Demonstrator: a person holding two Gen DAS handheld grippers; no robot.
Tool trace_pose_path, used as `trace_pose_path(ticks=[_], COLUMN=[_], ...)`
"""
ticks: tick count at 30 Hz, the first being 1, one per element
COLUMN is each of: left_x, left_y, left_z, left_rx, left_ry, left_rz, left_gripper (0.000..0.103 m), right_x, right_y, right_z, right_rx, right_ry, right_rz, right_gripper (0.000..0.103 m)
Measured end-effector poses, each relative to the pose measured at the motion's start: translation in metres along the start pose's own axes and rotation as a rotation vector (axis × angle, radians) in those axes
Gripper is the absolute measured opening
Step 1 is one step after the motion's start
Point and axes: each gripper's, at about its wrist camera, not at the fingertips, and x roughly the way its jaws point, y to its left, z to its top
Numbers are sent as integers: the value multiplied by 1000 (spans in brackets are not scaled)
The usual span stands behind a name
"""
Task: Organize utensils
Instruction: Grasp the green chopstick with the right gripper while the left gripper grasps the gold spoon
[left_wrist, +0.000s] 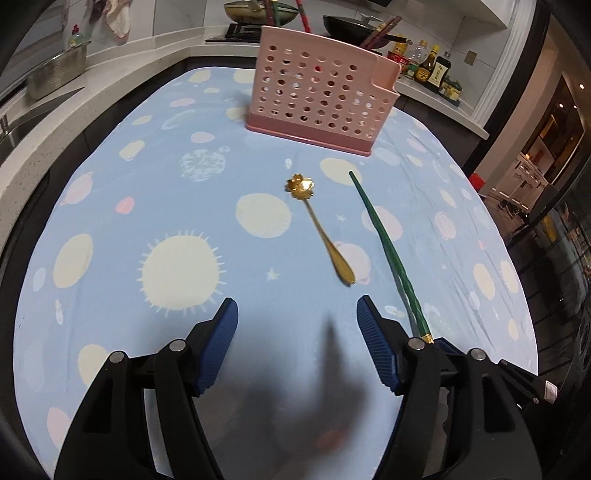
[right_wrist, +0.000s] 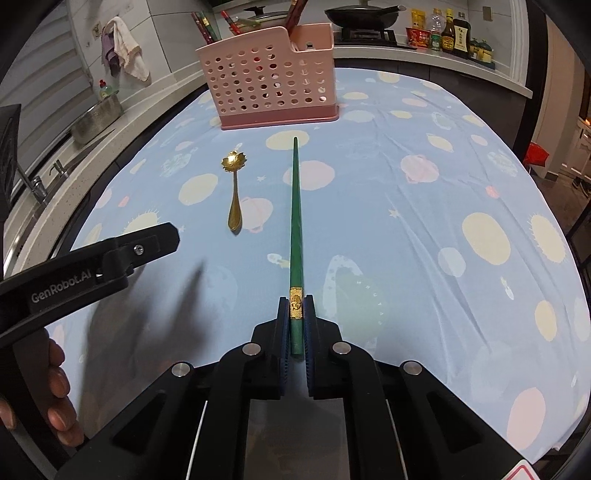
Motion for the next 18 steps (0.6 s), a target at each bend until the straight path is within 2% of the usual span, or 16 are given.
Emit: trace_pose_path(ticks=[7, 13, 16, 18], left_x=[30, 49, 51, 51], left_y=[-21, -30, -34, -35], left_z=[13, 16, 15, 15], left_rx=[28, 45, 62, 66], left_ry=[18, 40, 27, 22], left_rz=[-10, -4, 16, 16], left_gripper=[62, 48, 43, 31], right_x=[2, 5, 9, 11], right_y=[-18, -25, -30, -32], right_z=[3, 6, 6, 6], right_rx=[48, 67, 76, 82], right_ry=[4, 8, 15, 18], right_rz=[18, 37, 47, 53], right_gripper=[7, 7, 7, 7])
